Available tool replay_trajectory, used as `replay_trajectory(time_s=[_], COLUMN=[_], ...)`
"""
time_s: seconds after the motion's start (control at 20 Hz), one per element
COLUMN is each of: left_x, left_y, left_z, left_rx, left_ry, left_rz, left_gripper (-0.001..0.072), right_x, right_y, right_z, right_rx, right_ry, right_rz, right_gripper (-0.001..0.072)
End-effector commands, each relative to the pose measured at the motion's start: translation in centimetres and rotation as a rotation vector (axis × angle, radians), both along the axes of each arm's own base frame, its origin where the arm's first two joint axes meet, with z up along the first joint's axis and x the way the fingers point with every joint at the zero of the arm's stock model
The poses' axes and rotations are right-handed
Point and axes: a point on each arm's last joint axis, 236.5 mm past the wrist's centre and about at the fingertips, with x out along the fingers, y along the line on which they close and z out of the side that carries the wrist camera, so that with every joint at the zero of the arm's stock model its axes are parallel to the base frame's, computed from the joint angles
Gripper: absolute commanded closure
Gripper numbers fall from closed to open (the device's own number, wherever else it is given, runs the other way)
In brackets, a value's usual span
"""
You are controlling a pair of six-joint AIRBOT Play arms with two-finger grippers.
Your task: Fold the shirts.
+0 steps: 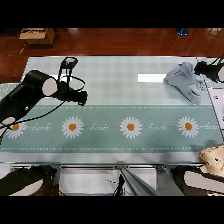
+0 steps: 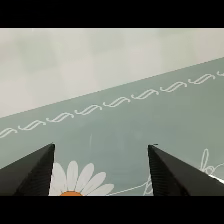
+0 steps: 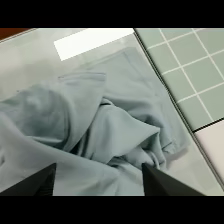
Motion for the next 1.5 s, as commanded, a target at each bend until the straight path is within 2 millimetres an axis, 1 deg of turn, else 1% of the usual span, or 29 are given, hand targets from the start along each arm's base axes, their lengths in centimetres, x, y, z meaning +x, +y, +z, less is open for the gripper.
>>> replay_trajectory(time_s=[0.0, 0.05, 0.15, 0.25, 0.3, 0.35, 0.4, 0.45, 0.5, 0.55, 0.6, 0.65, 0.7, 0.75, 0.8, 0.85, 0.9, 0.95, 1.0, 1.05, 1.1, 1.15, 1.2, 1.25, 1.3, 1.4, 1.45], left_x=[-0.4, -0.5, -0.6, -0.6, -0.6, -0.5, -0.5, -0.4, -0.1, 0.4, 1.0, 1.6, 2.1, 2.5, 2.8, 2.8, 2.6, 2.2, 1.6, 0.9, 0.1, -0.7, -1.6, -2.5, -3.4, -5.6, -6.6], left_y=[0.3, 0.4, 0.4, 0.4, 0.4, 0.4, 0.4, 0.3, 0.2, 0.0, -0.3, -0.6, -0.8, -1.0, -1.1, -1.2, -1.1, -0.9, -0.6, -0.3, 0.1, 0.5, 0.9, 1.3, 1.7, 2.4, 2.6], left_z=[-0.2, -0.2, -0.3, -0.2, -0.2, -0.1, 0.1, 0.8, 1.7, 3.0, 4.5, 6.3, 8.6, 11.1, 13.8, 16.6, 19.8, 22.7, 25.6, 28.0, 29.8, 31.0, 31.5, 31.4, 30.9, 29.1, 28.3], left_rx=[0.014, 0.016, 0.018, 0.017, 0.017, 0.016, 0.017, 0.016, 0.012, 0.002, -0.01, -0.023, -0.039, -0.056, -0.071, -0.08, -0.094, -0.111, -0.132, -0.153, -0.17, -0.182, -0.185, -0.177, -0.162, -0.126, -0.113], left_ry=[0.018, 0.022, 0.026, 0.025, 0.025, 0.023, 0.023, 0.02, 0.01, -0.011, -0.036, -0.065, -0.098, -0.133, -0.172, -0.219, -0.273, -0.325, -0.378, -0.427, -0.465, -0.493, -0.498, -0.481, -0.446, -0.341, -0.287], left_rz=[-0.002, -0.002, -0.002, -0.001, -0.001, -0.001, -0.001, -0.001, -0.001, -0.001, -0.001, -0.001, 0.0, 0.0, -0.007, -0.027, -0.044, -0.052, -0.056, -0.055, -0.053, -0.053, -0.053, -0.052, -0.053, -0.062, -0.071], left_gripper=[-0.0004, -0.0004, -0.0004, -0.0004, -0.0004, -0.0004, -0.0003, -0.0003, -0.0003, -0.0003, -0.0003, -0.0003, -0.0003, -0.0003, -0.0003, -0.0003, -0.0003, -0.0003, -0.0003, -0.0003, -0.0003, -0.0003, -0.0003, -0.0003, -0.0003, -0.0003, -0.0003], right_x=[1.3, 1.4, 1.4, 1.5, 1.5, 1.6, 1.8, 2.2, 2.8, 3.5, 4.1, 4.3, 4.2, 3.5, 2.2, 0.3, -2.2, -4.7, -7.3, -9.9, -12.3, -14.1, -15.6, -16.9, -17.9, -19.8, -20.5], right_y=[-1.7, -1.4, -0.1, 1.5, 2.2, 2.8, 3.4, 3.8, 4.0, 4.2, 4.6, 4.9, 5.5, 6.7, 8.0, 9.7, 11.4, 13.0, 14.5, 16.1, 17.6, 18.9, 20.3, 21.8, 23.2, 26.0, 27.3], right_z=[-5.2, -6.8, -9.8, -12.1, -12.8, -13.1, -12.7, -11.3, -9.2, -5.9, -2.1, 2.8, 7.9, 13.8, 19.2, 24.7, 29.5, 33.1, 35.9, 37.7, 38.3, 37.9, 36.7, 34.5, 32.0, 26.0, 23.5], right_rx=[0.078, 0.096, 0.146, 0.177, 0.175, 0.16, 0.151, 0.136, 0.103, 0.06, 0.032, 0.0, -0.023, -0.042, -0.064, -0.085, -0.099, -0.104, -0.102, -0.092, -0.075, -0.049, -0.017, 0.02, 0.052, 0.1, 0.113], right_ry=[0.028, 0.054, 0.104, 0.145, 0.162, 0.174, 0.169, 0.146, 0.111, 0.058, -0.005, -0.086, -0.179, -0.293, -0.395, -0.503, -0.602, -0.683, -0.748, -0.783, -0.781, -0.746, -0.684, -0.588, -0.477, -0.232, -0.146], right_rz=[-0.049, -0.041, -0.019, 0.022, 0.044, 0.075, 0.094, 0.114, 0.148, 0.185, 0.212, 0.232, 0.247, 0.271, 0.299, 0.331, 0.36, 0.389, 0.419, 0.457, 0.499, 0.543, 0.59, 0.645, 0.698, 0.809, 0.857], right_gripper=[0.0114, 0.0114, 0.0114, 0.0119, 0.0176, 0.0418, 0.0668, 0.0679, 0.068, 0.068, 0.0681, 0.0681, 0.0681, 0.0681, 0.0681, 0.0681, 0.068, 0.0681, 0.0681, 0.0681, 0.068, 0.068, 0.068, 0.0681, 0.068, 0.0681, 0.068])
